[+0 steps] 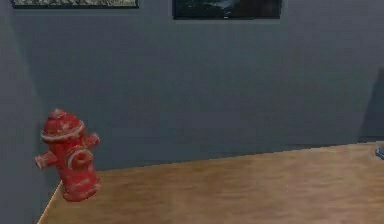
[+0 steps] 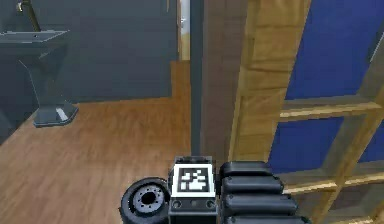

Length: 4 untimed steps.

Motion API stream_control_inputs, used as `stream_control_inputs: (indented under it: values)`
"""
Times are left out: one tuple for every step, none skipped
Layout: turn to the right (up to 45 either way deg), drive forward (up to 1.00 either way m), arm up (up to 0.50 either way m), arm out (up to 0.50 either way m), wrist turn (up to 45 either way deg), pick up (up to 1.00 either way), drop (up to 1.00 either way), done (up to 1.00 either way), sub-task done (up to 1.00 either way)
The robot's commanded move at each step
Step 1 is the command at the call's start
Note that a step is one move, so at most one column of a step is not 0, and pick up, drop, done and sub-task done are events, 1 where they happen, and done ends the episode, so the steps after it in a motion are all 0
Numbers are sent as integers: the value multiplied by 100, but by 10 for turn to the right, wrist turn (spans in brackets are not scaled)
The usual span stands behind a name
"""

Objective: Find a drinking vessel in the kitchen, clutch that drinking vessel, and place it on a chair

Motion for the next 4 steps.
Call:
stream_control_inputs:
  values:
    - [-420, 0, 0, 0, 0, 0, 0, 0, 0]
    - [0, 20, 0, 0, 0, 0, 0, 0, 0]
    - [450, 0, 0, 0, 0, 0, 0, 0, 0]
    - [120, 0, 0, 0, 0, 0, 0, 0, 0]
